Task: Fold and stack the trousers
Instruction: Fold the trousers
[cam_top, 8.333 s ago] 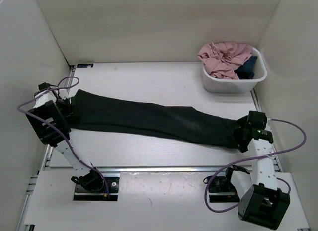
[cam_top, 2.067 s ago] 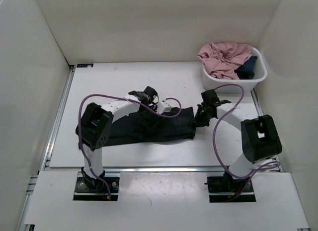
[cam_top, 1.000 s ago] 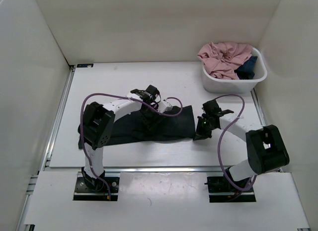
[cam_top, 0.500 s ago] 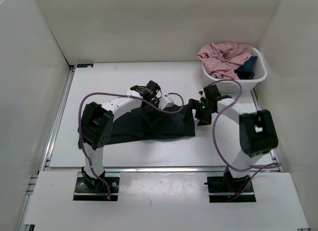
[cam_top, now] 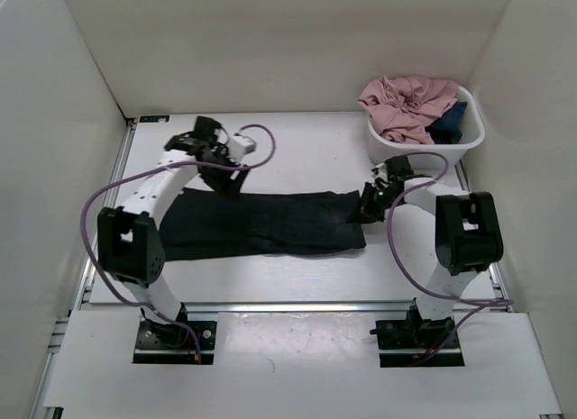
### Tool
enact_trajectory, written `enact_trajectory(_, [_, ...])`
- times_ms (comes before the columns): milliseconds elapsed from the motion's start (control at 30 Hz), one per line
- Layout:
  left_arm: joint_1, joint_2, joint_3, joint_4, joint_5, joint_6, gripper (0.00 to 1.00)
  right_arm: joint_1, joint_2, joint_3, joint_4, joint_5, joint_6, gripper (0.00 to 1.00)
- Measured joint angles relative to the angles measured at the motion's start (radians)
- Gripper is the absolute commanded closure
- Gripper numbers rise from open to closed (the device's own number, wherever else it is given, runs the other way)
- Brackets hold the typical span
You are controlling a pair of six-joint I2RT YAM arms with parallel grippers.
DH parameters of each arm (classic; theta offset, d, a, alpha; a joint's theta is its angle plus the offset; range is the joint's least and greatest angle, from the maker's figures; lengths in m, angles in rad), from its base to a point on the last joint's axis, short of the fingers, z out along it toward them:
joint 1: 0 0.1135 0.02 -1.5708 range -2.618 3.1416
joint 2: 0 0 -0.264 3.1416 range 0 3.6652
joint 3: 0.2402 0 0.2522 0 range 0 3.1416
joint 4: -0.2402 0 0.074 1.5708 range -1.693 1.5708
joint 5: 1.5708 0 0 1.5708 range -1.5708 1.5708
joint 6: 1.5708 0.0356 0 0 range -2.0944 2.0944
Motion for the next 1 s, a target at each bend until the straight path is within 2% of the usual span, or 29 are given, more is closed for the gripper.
enact_trajectory(100, [0.128, -0.063, -0.046, -0.002, -0.016, 0.0, 0.21, -0.086, -0.08, 0.019, -0.153, 0.031, -0.04, 1.0])
enact_trajectory(200, [0.191, -0.069, -0.091, -0.002, -0.045, -0.001, 0.21, -0.153, -0.15, 0.154, -0.381, 0.111, -0.112, 1.0])
enact_trajectory(400, [0.171, -0.011, -0.132, 0.003, -0.064, -0.024, 0.21, -0.19, -0.211, 0.588, -0.764, 0.279, -0.215, 1.0])
enact_trajectory(533, [0.126, 0.063, -0.123, 0.019, -0.065, -0.039, 0.21, -0.125, -0.157, 0.855, -0.935, 0.362, -0.206, 1.0])
enact_trajectory(667, [0.106, 0.164, -0.081, 0.026, -0.008, -0.045, 0.2, 0.036, 0.027, 1.154, -0.992, 0.44, -0.167, 1.0])
enact_trajectory(733, [0.107, 0.206, -0.064, 0.033, 0.046, -0.043, 0.18, 0.113, 0.116, 1.229, -0.986, 0.45, -0.137, 1.0])
enact_trajectory(767, [0.107, 0.225, -0.054, 0.038, 0.07, -0.042, 0.15, 0.141, 0.154, 1.252, -0.987, 0.449, -0.123, 1.0])
enact_trajectory(833, [0.106, 0.26, -0.031, 0.043, 0.113, -0.04, 0.15, 0.196, 0.241, 1.301, -0.991, 0.44, -0.095, 1.0])
enact_trajectory(1000, [0.101, 0.331, 0.032, 0.053, 0.165, -0.04, 0.31, 0.283, 0.344, 1.31, -0.905, 0.374, -0.028, 1.0])
